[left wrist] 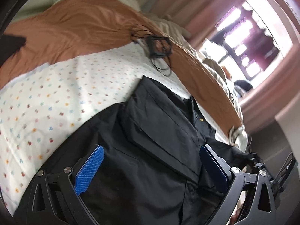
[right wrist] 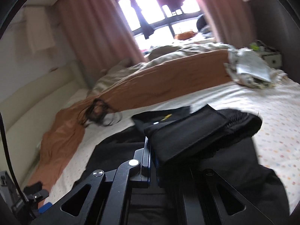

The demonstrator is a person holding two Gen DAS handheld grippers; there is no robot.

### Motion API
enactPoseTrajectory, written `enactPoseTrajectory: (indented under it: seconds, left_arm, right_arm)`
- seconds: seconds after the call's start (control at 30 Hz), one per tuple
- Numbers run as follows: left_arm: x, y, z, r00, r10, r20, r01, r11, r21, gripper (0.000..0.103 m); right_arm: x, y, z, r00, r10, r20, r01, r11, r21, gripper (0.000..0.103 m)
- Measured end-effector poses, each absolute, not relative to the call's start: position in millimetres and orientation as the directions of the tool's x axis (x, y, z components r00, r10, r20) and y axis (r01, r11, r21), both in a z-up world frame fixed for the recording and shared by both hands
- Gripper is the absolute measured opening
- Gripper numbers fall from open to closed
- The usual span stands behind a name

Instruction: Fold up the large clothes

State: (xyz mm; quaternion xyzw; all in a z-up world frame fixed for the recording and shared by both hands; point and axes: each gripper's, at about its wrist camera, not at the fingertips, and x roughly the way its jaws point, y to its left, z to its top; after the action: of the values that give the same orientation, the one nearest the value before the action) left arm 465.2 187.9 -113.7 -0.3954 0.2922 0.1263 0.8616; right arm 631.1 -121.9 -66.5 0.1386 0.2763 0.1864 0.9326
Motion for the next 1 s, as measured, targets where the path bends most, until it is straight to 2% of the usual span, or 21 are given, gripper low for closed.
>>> enactPoseTrajectory:
  seconds: [0.13,0.27,0.33,0.4,0.5,0.63,0.73,1.0]
  left_arm:
    - [457.4,199.3,-112.3,0.795,0.038,-0.606,-0.484,0.643,-0.594,0.102]
    - [451.5,207.4,-113.5,0.795,0.063,-0.604,-0.507,0.615,-0.604,0.102]
    - [450.0,209.0,-114.2,0.794,0.072,-0.604,-0.514,0.612,-0.602,0.102]
    - [450.1,209.1,-114.3,0.793,0.071,-0.605,-0.514,0.610,-0.603,0.102]
    - [450.6,207.6,-114.4,0.791,0.072,-0.608,-0.513,0.618,-0.595,0.102]
    - [458.5,194.1,-111.1,0.790,0.062,-0.610,-0.492,0.657,-0.571,0.102]
    - [467.1,179.0,-107.6,0.785,0.061,-0.616,-0.473,0.702,-0.533,0.102]
    - [511.0,116.6,-107.6,0.752,0.048,-0.657,-0.371,0.855,-0.362,0.102]
  right_arm:
    - [638.7,-76.4,-80.7,0.698,0.518,-0.494,-0.357,0.850,0.387,0.005]
    - [644.9,-32.4,-116.2,0.506,0.622,-0.598,-0.440,0.782,0.442,0.006]
    - [646.8,-22.6,-131.4,0.426,0.638,-0.642,-0.445,0.765,0.465,0.016]
    - [643.2,-24.7,-139.1,0.405,0.632,-0.660,-0.434,0.769,0.470,0.043]
    - [632.8,-45.8,-135.1,0.446,0.613,-0.652,-0.406,0.788,0.463,0.059]
    - [618.3,-91.4,-126.0,0.488,0.583,-0.650,-0.333,0.813,0.479,0.060]
    - [609.3,-125.6,-126.4,0.535,0.503,-0.679,-0.241,0.861,0.449,0.060]
    - [594.3,-232.7,-144.8,0.597,0.396,-0.698,0.058,0.846,0.530,0.060]
